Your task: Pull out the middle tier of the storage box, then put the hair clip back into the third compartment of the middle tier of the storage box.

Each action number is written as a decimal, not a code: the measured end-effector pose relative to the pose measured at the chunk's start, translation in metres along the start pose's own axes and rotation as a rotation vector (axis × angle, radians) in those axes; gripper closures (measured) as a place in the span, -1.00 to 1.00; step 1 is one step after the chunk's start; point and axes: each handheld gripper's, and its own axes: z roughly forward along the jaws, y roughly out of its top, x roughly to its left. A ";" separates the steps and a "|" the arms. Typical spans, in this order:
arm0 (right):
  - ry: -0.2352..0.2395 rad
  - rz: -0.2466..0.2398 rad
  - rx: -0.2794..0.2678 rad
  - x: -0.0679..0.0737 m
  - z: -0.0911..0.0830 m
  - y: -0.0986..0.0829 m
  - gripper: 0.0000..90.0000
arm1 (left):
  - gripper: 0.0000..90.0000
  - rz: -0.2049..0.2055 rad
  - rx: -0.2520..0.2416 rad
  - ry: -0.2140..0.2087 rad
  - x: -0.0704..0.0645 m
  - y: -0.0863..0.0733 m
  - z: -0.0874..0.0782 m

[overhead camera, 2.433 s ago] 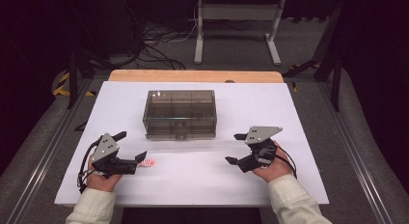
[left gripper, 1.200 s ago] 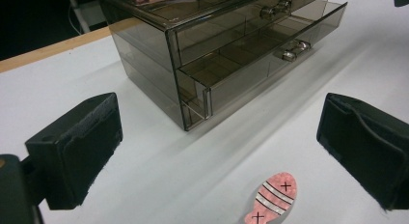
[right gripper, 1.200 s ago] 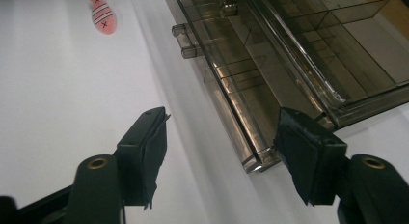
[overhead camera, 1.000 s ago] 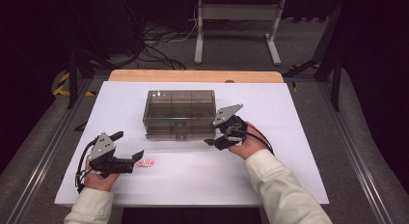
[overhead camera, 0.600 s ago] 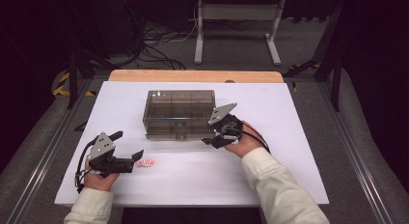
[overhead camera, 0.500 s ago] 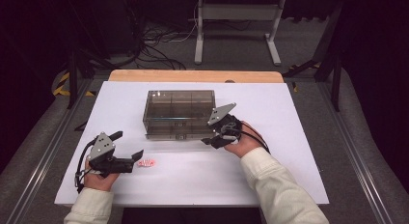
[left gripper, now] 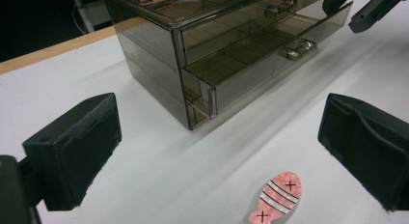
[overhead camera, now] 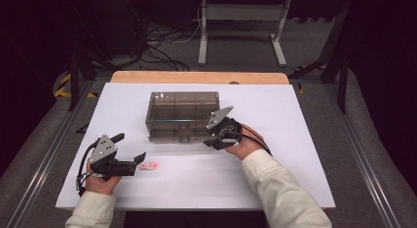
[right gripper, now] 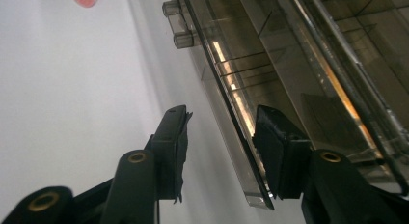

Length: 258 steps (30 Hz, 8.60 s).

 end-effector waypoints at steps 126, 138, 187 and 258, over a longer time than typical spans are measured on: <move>-0.112 0.153 -0.306 0.030 -0.077 -0.041 -0.98 | -1.00 -0.002 0.030 -0.059 0.000 0.001 -0.005; -0.198 0.228 -0.378 0.036 -0.094 -0.082 -1.00 | -0.98 0.023 0.048 -0.065 -0.001 0.000 -0.002; -0.289 0.315 -0.400 0.054 -0.064 -0.160 -1.00 | -0.97 0.010 0.165 -0.142 -0.001 -0.002 0.010; -0.252 0.305 -0.376 0.055 -0.060 -0.158 -0.96 | 0.72 0.122 0.472 -0.259 -0.016 -0.009 0.038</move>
